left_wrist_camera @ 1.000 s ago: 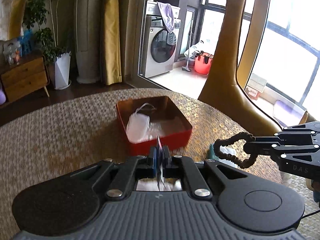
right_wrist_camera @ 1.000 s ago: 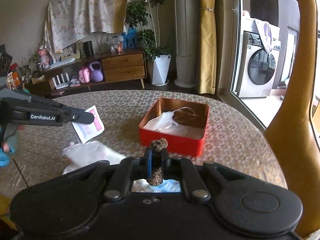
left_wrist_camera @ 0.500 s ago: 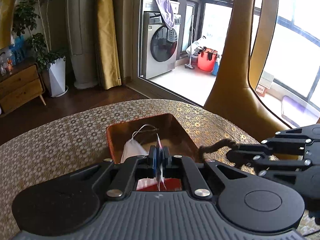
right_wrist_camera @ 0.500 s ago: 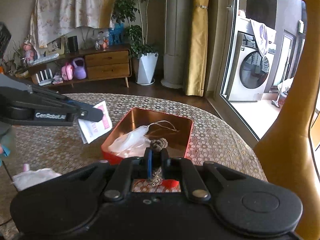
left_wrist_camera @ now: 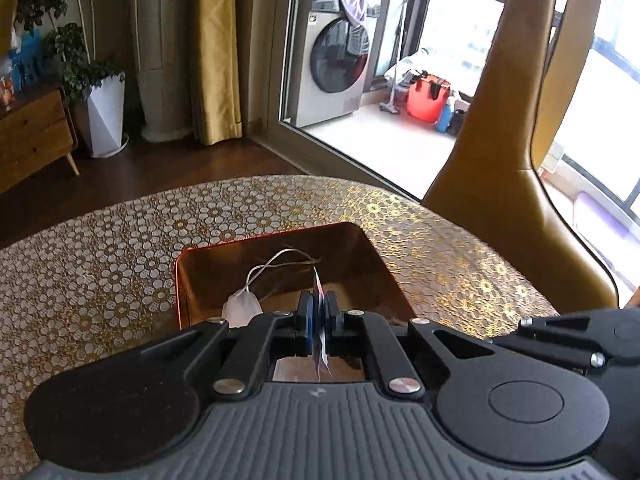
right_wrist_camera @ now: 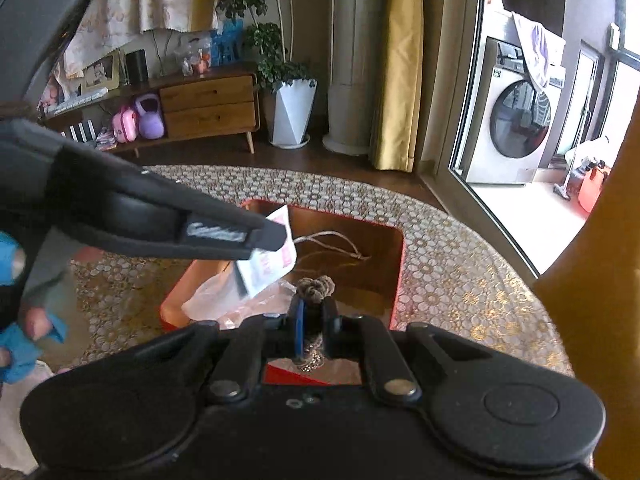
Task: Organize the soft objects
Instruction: 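Lower hair tie into red tin with right gripper while left gripper holds card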
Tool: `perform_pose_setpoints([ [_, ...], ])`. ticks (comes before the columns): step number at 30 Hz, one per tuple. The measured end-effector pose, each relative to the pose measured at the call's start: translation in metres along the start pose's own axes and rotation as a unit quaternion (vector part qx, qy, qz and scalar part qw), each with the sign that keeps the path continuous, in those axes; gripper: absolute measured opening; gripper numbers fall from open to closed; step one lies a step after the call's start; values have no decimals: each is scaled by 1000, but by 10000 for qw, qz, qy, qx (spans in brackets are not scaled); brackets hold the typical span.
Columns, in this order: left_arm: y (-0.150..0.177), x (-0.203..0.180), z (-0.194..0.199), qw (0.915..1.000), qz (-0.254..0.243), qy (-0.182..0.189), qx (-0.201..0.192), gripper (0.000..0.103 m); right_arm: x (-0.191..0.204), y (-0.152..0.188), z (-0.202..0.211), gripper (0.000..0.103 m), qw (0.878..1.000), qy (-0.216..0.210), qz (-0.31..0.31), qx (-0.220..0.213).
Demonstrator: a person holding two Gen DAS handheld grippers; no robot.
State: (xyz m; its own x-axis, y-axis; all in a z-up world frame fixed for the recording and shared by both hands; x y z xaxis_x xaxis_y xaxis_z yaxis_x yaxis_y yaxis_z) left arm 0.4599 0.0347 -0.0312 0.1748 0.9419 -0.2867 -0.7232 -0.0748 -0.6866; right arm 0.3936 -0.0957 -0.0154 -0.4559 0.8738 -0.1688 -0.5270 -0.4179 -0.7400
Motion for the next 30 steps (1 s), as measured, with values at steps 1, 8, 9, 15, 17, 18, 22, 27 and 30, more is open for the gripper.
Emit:
perform_pose_setpoints([
  [1, 0, 3, -5, 10000, 24, -30, 20, 5, 1, 0, -4, 8, 10000, -5, 4, 27],
  [8, 3, 15, -27, 9997, 158, -96, 181, 5, 6, 6, -29, 8, 9997, -56, -29, 238],
  [9, 5, 16, -30, 9996, 166, -106, 225, 5, 6, 7, -31, 8, 9996, -58, -37, 277],
  [15, 13, 21, -42, 9986, 294, -86, 437, 5, 7, 12, -42, 9, 9987, -111, -67, 493],
  [17, 16, 23, -44, 9984, 314, -117, 464, 5, 7, 14, -45, 12, 9984, -133, -79, 541],
  [18, 17, 23, -45, 9983, 330, -139, 467, 5, 7, 14, -45, 13, 9983, -156, -100, 551],
  [22, 20, 22, -49, 9978, 373, -191, 516, 5, 6, 15, -47, 16, 9981, -207, -124, 564],
  [27, 22, 23, -51, 9971, 506, -96, 561, 6, 6, 16, -43, 19, 9985, -236, -125, 479],
  [30, 23, 20, -49, 9976, 425, -109, 535, 6, 5, 16, -40, 26, 9986, -255, -157, 429],
])
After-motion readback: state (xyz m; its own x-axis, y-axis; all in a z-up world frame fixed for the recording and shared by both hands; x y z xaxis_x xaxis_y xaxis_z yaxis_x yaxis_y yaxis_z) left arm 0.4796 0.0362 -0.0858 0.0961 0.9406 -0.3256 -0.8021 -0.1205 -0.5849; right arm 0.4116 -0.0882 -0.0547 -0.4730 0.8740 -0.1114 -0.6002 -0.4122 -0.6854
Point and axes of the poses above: each gripper's, at about its wrist camera, not at the fingertips, and z roughly against the way its jaws point, x to its left, y to its underside, the point moved 1 cm from there along -z, roughly the way its jaws point, and after that the axes turned 14 degrees about y, right-handed, at the moved point
